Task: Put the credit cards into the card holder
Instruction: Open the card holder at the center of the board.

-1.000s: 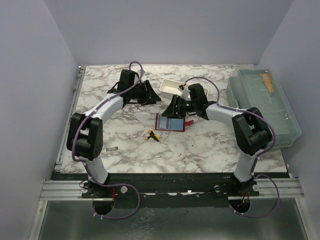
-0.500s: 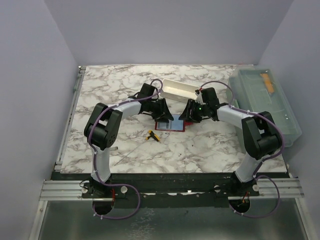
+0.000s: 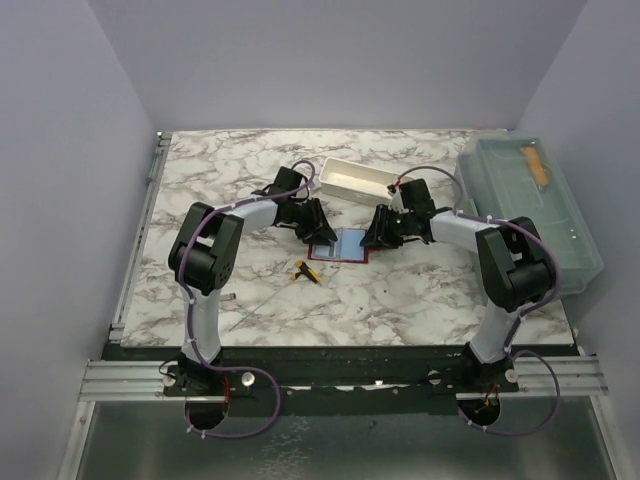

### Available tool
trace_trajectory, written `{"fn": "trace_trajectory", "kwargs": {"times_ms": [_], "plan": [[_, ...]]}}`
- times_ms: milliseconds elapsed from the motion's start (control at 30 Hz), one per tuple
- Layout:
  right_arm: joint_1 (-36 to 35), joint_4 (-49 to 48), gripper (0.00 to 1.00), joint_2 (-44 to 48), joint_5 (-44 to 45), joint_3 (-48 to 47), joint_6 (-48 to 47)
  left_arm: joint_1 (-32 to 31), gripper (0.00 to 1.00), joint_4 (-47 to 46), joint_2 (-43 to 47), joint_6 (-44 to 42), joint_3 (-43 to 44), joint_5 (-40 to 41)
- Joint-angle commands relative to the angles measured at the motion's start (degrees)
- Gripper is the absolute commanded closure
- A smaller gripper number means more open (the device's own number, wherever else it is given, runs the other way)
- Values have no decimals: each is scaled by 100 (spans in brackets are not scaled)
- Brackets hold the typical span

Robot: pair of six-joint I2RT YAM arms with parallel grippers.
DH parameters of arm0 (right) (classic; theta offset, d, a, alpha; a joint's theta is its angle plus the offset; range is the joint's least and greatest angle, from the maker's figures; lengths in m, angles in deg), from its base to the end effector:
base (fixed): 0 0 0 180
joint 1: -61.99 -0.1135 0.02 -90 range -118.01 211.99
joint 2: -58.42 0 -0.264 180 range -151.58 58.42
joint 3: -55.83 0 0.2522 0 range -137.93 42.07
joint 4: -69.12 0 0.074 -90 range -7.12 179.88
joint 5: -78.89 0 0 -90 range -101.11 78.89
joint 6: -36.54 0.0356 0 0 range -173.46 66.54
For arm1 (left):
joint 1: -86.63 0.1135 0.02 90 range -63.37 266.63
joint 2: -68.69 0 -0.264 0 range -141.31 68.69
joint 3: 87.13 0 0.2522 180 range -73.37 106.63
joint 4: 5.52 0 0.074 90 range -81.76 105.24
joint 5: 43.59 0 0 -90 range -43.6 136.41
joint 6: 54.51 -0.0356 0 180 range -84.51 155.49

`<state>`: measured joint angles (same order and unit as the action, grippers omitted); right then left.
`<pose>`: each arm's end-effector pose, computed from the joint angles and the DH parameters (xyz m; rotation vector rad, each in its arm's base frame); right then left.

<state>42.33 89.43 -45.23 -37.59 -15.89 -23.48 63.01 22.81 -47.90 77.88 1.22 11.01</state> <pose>0.3348 0.1365 0.1530 0.0253 2.5899 0.9219 0.3739 -0.1860 0.1443 -0.1880 2.7496 -1.1830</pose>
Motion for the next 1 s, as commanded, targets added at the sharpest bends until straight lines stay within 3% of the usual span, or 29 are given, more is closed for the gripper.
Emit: {"fn": "trace_trajectory", "kwargs": {"times_ms": [0, 200, 367, 600, 967], "plan": [[-2, 10, 62, -281, -203, -137, -150, 43, 64, 531, -55, -219, 116, 525], [-20, -79, 64, -454, -360, -270, -213, 50, 64, 606, 116, -298, 89, 696], [-46, 53, 72, -452, -231, -357, -255, 37, 63, 575, 295, -402, 128, 605], [-47, 397, 67, -47, 179, -350, -307, -158, 62, 90, 492, -544, 94, -62], [-47, 26, 64, -41, -495, -326, -77, -240, 68, -146, 238, -327, 188, -74]]}}
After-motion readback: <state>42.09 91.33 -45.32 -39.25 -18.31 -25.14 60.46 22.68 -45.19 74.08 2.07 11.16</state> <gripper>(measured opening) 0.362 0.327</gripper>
